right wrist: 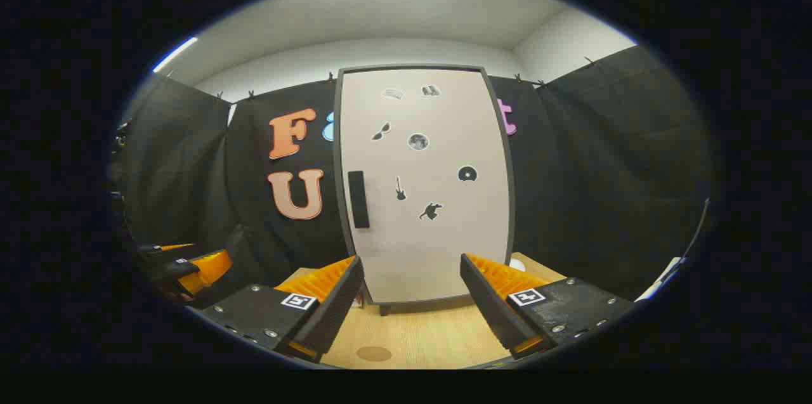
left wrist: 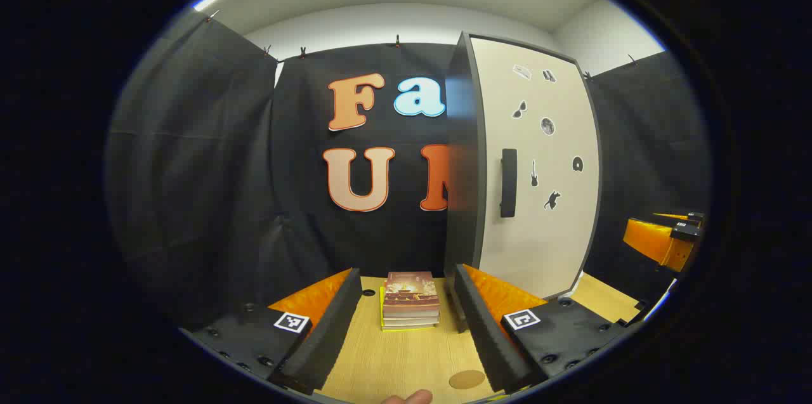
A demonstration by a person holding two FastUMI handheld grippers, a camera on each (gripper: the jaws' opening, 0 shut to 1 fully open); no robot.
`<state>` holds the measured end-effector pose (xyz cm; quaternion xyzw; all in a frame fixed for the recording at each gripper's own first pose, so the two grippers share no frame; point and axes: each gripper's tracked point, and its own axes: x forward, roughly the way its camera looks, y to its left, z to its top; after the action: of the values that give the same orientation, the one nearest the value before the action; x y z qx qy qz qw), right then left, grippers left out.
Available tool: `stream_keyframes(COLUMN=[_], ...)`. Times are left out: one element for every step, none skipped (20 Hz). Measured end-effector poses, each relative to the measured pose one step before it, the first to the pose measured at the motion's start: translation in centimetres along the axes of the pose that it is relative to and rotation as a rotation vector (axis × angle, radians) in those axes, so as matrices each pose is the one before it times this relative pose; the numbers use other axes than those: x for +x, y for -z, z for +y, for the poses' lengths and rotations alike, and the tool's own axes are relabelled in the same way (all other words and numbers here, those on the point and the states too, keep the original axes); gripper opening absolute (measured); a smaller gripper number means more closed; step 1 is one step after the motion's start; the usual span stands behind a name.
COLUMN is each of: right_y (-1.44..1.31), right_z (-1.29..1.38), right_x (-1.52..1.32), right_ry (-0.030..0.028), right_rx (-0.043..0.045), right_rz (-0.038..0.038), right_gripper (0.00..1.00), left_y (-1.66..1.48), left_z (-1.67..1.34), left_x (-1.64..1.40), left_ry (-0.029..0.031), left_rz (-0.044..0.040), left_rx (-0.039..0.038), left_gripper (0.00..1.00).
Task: Open the cabinet door with the right hand, grasp the bottle in the cabinet with the left hand and place it on the coaster, then close the cabinet door with the right hand.
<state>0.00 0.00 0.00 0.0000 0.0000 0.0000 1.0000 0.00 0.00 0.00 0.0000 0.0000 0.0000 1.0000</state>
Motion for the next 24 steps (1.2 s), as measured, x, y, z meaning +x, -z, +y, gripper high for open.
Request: stream_keyframes(right_y=[0.082,0.039,-0.042,-0.037,0.044,0.050,0.007,-0.017,-0.089,0.007,-0.034,-0.101,-0.137,-0.003,0.043,-0.018,-0.042,-0.098,0.001,0.053,-0.014,-0.140,-0.028,-0.132], right_z=[0.143,0.187,0.076,0.083,0.064,0.003,-0.120,-0.045,-0.076,-0.076,-0.093,-0.150,-0.087,-0.111,-0.125,0.068,-0.026,0.042,0.002,0.142,0.218,0.234,0.260,0.465], right_x=[0.152,0.089,0.181,0.179,0.057,0.149,0.141,0.203,-0.042,0.068,-0.098,0.034,-0.014,0.182,-0.021,-0.013,0.053,-0.024,0.057,0.200,0.262,0.410,0.546,0.477], right_ry=[-0.00552,-0.00389,-0.00059,-0.00332,-0.00152,-0.00066,0.00116,0.00096,0.00146,0.00034,0.00148,0.00455,0.00323,0.00398,0.00301,0.00010,0.00209,0.00047,0.00166,-0.00070,-0.00359,-0.00361,-0.00275,-0.00653], right_rx=[-0.00680,-0.00689,-0.00149,0.00050,0.00214,-0.00296,-0.00310,0.00062,0.00129,0.00055,0.00006,-0.00168,-0.00376,-0.00410,-0.00256,-0.00157,0.00069,-0.00097,-0.00077,0.00048,-0.00026,-0.00063,-0.00066,0.00013], right_rz=[0.00361,0.00307,-0.00034,0.00060,-0.00146,0.00211,0.00230,-0.00112,-0.00107,0.00165,-0.00173,-0.00297,-0.00132,0.00070,-0.00004,-0.00027,-0.00136,-0.00160,0.00013,0.00201,-0.00019,-0.00032,0.00148,0.00100], right_gripper=[0.95,0.95,0.95,0.94,0.94,0.94,0.95,0.94,0.95,0.95,0.95,0.94,0.95,0.95,0.95,0.95,0.95,0.95,0.95,0.95,0.95,0.95,0.95,0.95], left_y=[0.030,-0.178,-0.008,-0.075,0.032,-0.047,0.057,-0.045,0.115,-0.013,0.070,0.044,0.064,-0.067,0.141,0.103,0.047,-0.015,0.203,0.071,0.151,0.127,0.213,0.071], left_z=[0.066,0.038,0.156,0.053,0.084,-0.007,0.116,-0.018,0.029,0.047,-0.065,0.019,0.079,-0.042,0.012,0.069,-0.007,0.090,0.019,0.092,0.139,0.115,0.190,0.242], left_x=[-0.073,-0.043,-0.131,-0.014,-0.037,-0.010,0.064,0.087,0.002,-0.049,0.156,-0.027,-0.034,-0.010,0.043,0.001,-0.041,0.124,0.102,0.034,0.037,0.083,-0.071,0.109], left_ry=[-0.00144,-0.00082,-0.00640,-0.00131,-0.00341,0.00021,-0.00479,0.00126,-0.00311,-0.00073,0.00227,0.00059,0.00151,0.00071,0.00029,-0.00009,0.00077,0.00078,0.00135,-0.00085,0.00002,0.00034,-0.00008,-0.00102], left_rz=[-0.00117,-0.00256,-0.00248,-0.00169,0.00052,0.00147,0.00197,0.00183,0.00162,0.00116,0.00218,0.00170,0.00089,0.00183,0.00190,0.00147,0.00129,0.00259,0.00283,0.00300,0.00384,0.00382,0.00386,0.00420], left_rx=[0.00146,-0.00112,-0.00186,-0.00105,-0.00188,-0.00259,-0.00322,-0.00312,0.00040,0.00078,-0.00011,-0.00128,-0.00116,-0.00035,-0.00009,-0.00065,-0.00015,-0.00014,0.00003,-0.00063,-0.00175,-0.00250,-0.00268,-0.00161], left_gripper=[0.95,0.95,0.95,0.95,0.95,0.95,0.95,0.95,0.95,0.95,0.95,0.96,0.95,0.95,0.95,0.95,0.95,0.96,0.96,0.96,0.95,0.95,0.95,0.95])
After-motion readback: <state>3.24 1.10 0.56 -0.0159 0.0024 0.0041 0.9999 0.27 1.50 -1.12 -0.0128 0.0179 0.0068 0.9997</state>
